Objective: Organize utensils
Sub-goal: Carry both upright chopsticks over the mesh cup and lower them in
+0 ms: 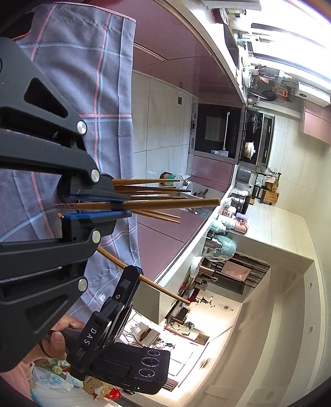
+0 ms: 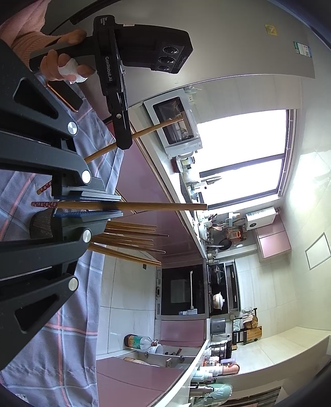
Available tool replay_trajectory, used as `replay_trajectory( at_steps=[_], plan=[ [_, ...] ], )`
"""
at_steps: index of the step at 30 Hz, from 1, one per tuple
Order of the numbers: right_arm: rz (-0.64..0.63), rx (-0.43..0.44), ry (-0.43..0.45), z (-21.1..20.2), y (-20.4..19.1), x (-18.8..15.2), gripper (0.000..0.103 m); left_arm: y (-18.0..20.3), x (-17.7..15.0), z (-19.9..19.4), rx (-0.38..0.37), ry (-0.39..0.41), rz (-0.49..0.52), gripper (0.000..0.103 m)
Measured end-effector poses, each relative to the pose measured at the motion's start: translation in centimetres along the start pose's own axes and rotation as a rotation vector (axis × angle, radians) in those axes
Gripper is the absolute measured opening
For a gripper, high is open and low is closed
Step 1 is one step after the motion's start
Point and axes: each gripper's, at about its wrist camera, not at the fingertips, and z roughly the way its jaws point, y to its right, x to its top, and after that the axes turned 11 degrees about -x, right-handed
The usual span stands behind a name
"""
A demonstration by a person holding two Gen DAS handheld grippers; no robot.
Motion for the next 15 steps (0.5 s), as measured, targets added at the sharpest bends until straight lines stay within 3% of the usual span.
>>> replay_trajectory(
  at_steps=[15],
  plan=[
    [-0.004,0.004,0.012,-0.01,0.04,0.47,0.005,0.21,0.55,0.26,0.004,0.003,0.017,0.008]
  ],
)
